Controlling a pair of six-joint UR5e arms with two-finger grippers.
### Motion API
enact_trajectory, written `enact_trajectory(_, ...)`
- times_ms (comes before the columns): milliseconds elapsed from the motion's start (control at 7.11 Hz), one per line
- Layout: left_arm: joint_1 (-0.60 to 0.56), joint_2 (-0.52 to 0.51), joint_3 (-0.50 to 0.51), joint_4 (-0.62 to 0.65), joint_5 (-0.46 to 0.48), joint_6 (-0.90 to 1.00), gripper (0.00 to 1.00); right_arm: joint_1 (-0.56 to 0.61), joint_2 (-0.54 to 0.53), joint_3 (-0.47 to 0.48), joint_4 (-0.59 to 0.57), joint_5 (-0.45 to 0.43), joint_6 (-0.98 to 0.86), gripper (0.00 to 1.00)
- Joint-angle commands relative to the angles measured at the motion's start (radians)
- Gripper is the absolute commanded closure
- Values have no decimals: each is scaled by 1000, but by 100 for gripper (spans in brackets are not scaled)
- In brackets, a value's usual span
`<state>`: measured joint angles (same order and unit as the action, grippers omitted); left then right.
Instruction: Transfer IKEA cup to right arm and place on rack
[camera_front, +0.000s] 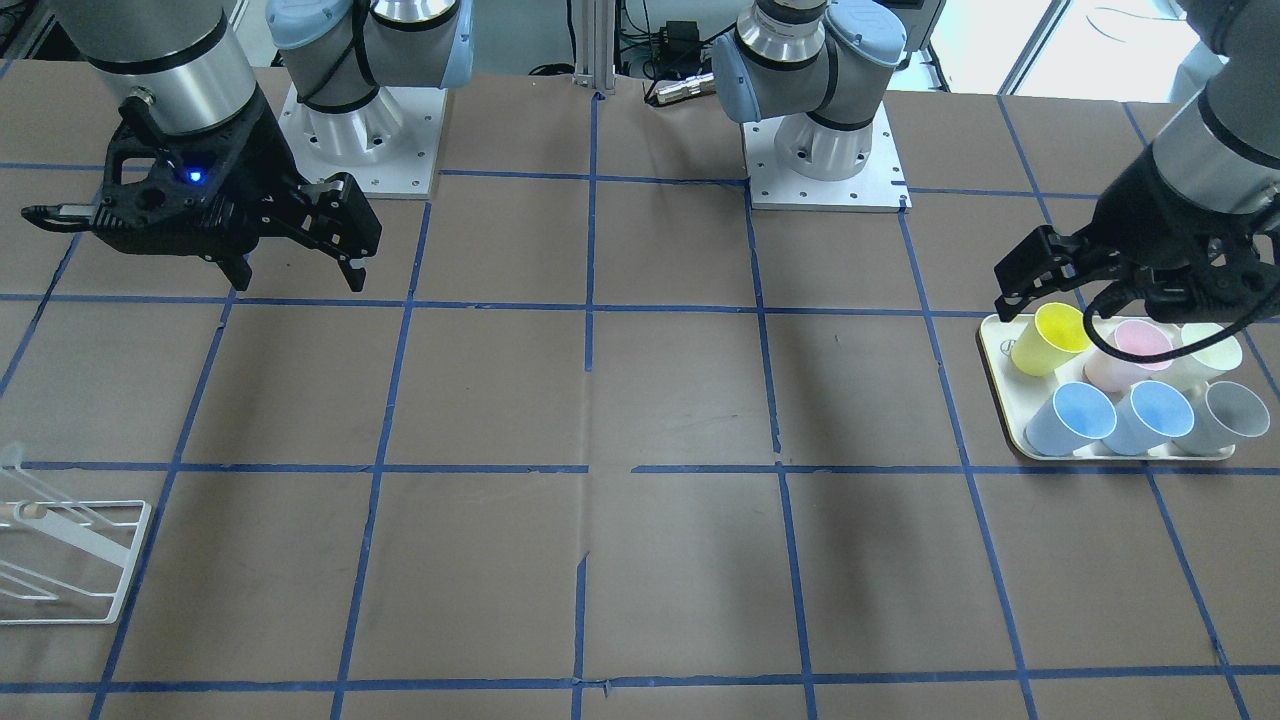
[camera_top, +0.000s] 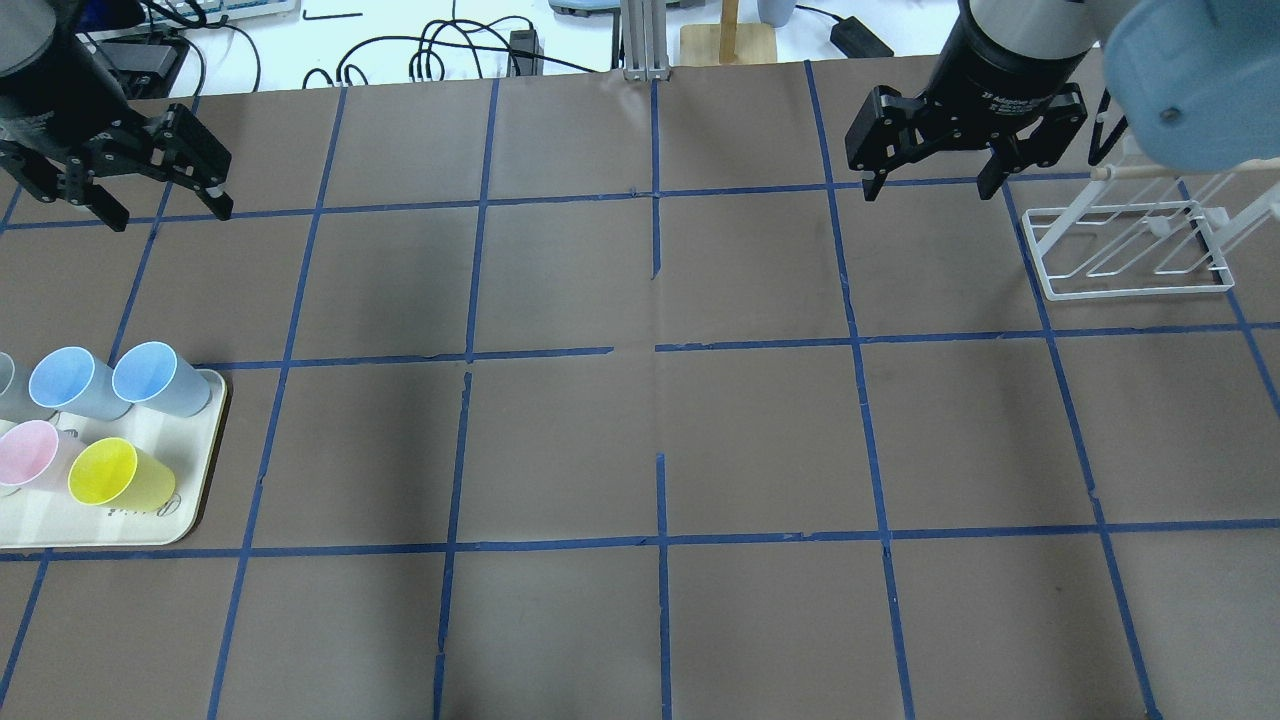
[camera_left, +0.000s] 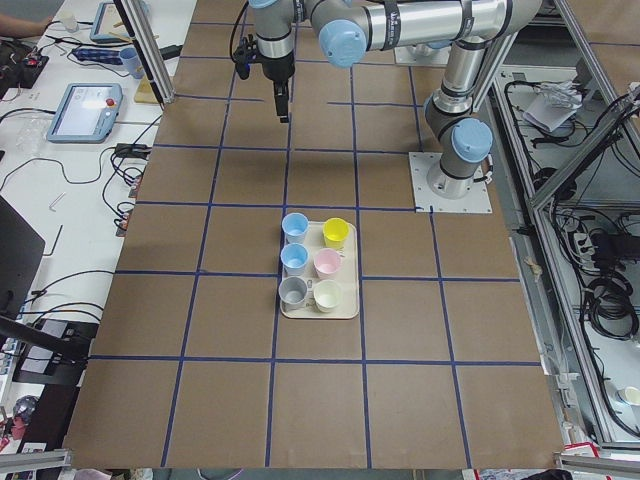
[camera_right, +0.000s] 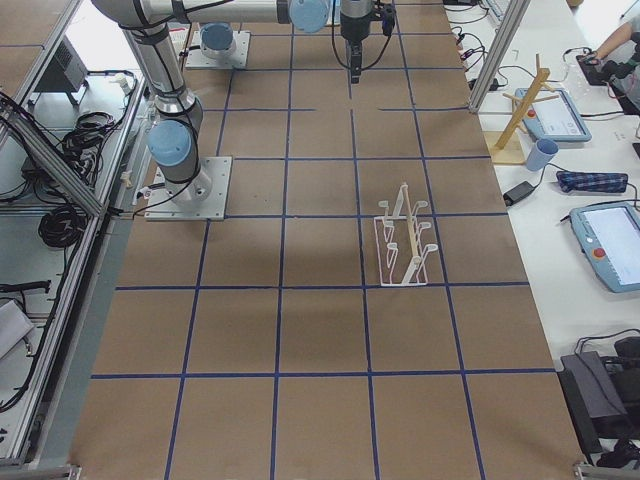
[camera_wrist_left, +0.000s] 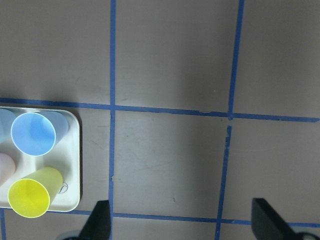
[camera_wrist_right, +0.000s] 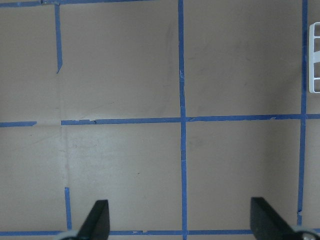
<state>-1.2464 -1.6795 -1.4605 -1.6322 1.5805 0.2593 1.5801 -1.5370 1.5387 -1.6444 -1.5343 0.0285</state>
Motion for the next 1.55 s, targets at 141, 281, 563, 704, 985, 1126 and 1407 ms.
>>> enact_trajectory(141, 155, -43, -11, 17, -1, 214, 0, 0, 0, 0, 0, 0, -1, 0)
enact_trajectory(281, 189, -67, -20, 75, 4, 277, 0, 1, 0, 0, 0, 0, -1, 0)
enact_trajectory(563, 270, -115, -62, 194, 0, 474, 0, 0, 0, 1, 0, 0, -1, 0)
enact_trajectory(704, 300, -140, -105, 307, 1, 627, 0, 1, 0, 1, 0, 0, -1, 0)
enact_trajectory(985, 341, -167, -202, 444, -1, 757, 0, 0, 0, 1, 0, 0, -1, 0)
enact_trajectory(1126, 343, -170, -230, 446, -5, 802, 0, 0, 0, 1, 0, 0, 1, 0)
enact_trajectory(1407, 343, -198, -236, 448, -2, 904, 0, 1, 0, 0, 0, 0, 1, 0)
